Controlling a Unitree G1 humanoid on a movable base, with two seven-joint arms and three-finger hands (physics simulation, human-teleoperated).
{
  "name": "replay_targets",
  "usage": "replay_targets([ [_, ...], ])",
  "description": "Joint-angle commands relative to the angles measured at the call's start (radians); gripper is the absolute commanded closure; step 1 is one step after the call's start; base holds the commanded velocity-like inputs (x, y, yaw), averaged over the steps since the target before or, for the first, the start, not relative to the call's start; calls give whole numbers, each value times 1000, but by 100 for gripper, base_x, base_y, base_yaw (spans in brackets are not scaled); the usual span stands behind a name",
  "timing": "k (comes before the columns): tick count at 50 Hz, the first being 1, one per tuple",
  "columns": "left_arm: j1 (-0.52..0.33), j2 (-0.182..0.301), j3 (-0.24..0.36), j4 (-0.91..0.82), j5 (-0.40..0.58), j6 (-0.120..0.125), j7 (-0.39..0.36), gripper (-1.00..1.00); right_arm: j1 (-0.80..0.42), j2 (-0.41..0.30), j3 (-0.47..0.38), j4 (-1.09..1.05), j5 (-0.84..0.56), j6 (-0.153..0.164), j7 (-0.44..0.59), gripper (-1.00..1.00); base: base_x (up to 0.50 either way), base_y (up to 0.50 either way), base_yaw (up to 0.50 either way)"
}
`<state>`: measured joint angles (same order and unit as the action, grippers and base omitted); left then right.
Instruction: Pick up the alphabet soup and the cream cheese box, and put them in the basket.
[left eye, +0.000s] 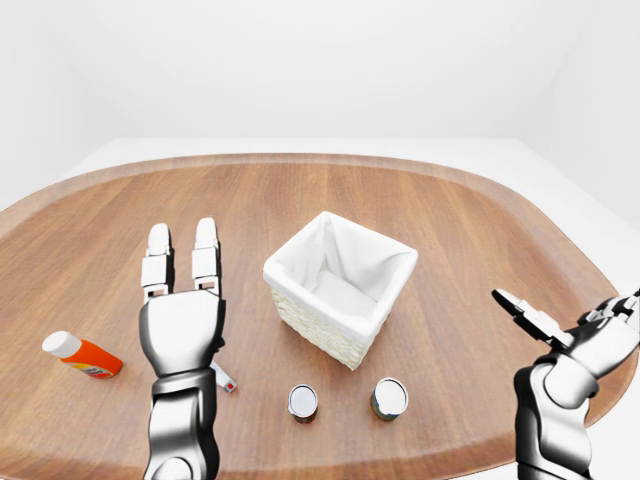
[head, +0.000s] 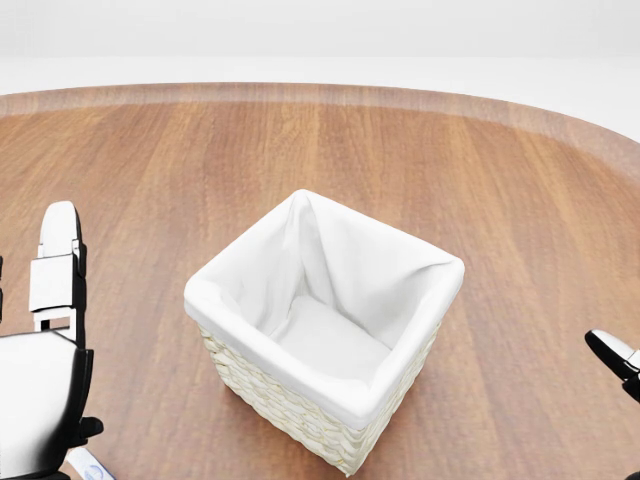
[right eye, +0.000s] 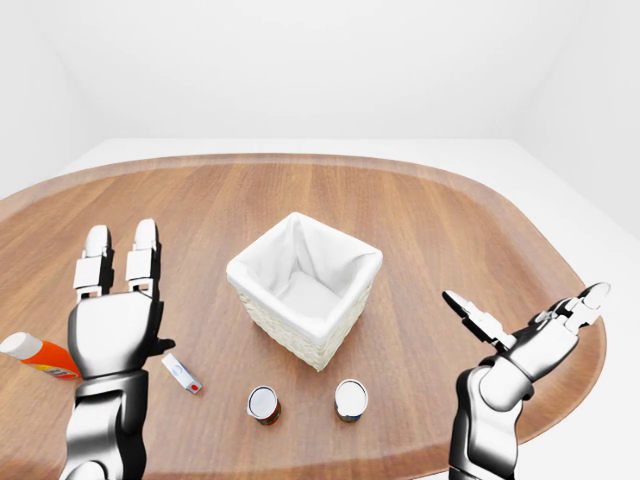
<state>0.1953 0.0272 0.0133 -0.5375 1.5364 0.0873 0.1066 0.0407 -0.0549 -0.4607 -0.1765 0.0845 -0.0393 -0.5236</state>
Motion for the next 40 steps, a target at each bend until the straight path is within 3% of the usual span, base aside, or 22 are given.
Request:
replay_targets([
  [1,60,-9,12,-5,11,0,2,-100,-2,-1,0,12,-1,-8,0,-100,0,0,0],
  [3,71,-12,3,-1,13,0,7,-100,3,0,0,-3,0,3,0,-100,0,0,0],
  [10,123,-5,-28,21,29,0,11,-100,0,-1,1,5,-3,-2,0,-100,0,0,0],
  [18,135,14,-43,134,17,0,88,-100,3,1,1,0,-5,0,0,-100,0,0,0],
  [40,174,43,-12,294,-19,0,173,-100,7,5,0,-15,-5,13,0,-100,0,0,0],
])
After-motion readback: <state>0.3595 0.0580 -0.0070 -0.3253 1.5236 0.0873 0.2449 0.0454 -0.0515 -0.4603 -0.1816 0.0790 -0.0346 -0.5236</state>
